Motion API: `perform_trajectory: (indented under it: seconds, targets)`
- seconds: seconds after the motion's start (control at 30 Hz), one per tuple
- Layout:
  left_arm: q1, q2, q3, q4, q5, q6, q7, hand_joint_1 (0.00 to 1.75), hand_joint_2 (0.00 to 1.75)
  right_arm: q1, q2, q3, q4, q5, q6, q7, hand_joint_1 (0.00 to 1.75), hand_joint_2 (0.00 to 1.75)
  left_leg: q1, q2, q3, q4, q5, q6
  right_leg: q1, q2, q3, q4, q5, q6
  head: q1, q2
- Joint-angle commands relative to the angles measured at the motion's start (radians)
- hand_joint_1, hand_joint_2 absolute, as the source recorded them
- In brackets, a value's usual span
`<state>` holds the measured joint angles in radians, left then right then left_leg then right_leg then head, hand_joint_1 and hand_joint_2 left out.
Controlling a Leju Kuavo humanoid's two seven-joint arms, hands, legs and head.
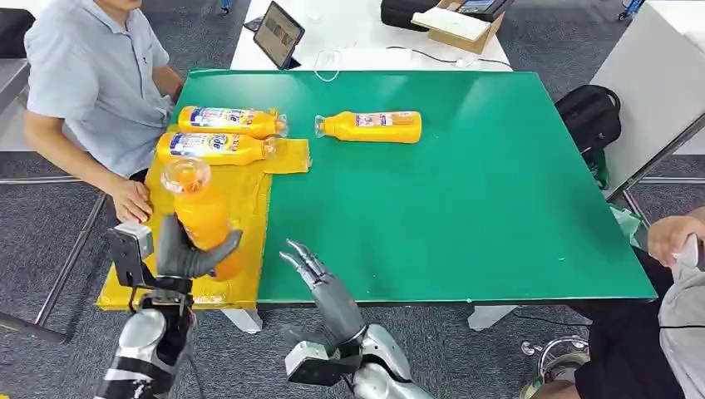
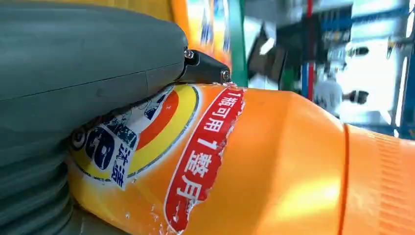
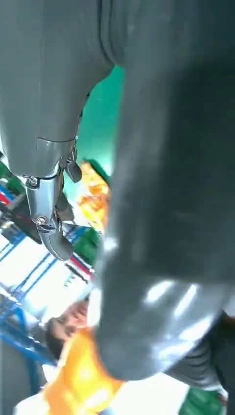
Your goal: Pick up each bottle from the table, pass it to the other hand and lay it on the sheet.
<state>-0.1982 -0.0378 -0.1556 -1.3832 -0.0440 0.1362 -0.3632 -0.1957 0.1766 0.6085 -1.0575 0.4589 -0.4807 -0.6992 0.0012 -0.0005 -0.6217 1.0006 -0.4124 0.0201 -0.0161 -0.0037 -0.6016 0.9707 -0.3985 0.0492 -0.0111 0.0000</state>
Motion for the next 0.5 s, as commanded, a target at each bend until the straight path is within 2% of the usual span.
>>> perform_trajectory:
  seconds: [0.03,0.17,0.3,0.4,0.5]
  targets:
    - [-0.131,0.027,0.077,0.172,-0.047,0.025,0.006,1.75,1.75,0.029,-0.064,-0.003,-0.078,-0.018,-0.029,0.001,0.00,0.00,0.001,-0.003,0.005,0.001,-0.002,-0.001,0.001,-0.003,0.007,0.000,-0.003,-0.002,0.000,0.000]
    - [-0.183,0.035,0.088,0.245,-0.132,0.085,0.008,1.75,1.75,0.046,-0.067,-0.025,-0.083,-0.029,-0.072,0.001,0.00,0.00,0.001,-0.002,0.006,0.000,-0.002,-0.001,0.001,-0.002,0.007,0.000,-0.003,-0.003,0.000,0.000]
    - [-0.296,0.087,0.039,0.413,-0.489,0.238,0.021,1.75,1.75,0.069,-0.074,-0.049,-0.110,-0.050,-0.050,0.001,0.00,0.00,0.000,-0.005,0.002,0.000,0.000,-0.001,0.001,-0.005,0.003,0.000,-0.002,-0.002,0.000,0.000]
    - [-0.376,0.122,-0.035,0.557,-0.711,0.218,0.082,1.75,1.75,0.077,-0.068,-0.049,-0.117,-0.040,-0.023,0.001,0.00,0.00,0.000,-0.003,0.002,0.000,0.000,-0.001,0.001,-0.003,0.003,0.000,-0.001,-0.002,0.000,0.000]
    - [-0.452,0.115,-0.114,0.716,-0.884,0.172,0.114,1.75,1.75,0.079,-0.062,-0.042,-0.121,-0.040,-0.011,0.001,0.00,0.00,0.001,-0.005,0.005,0.000,-0.001,-0.002,0.001,-0.004,0.006,0.000,-0.002,-0.003,0.000,0.000]
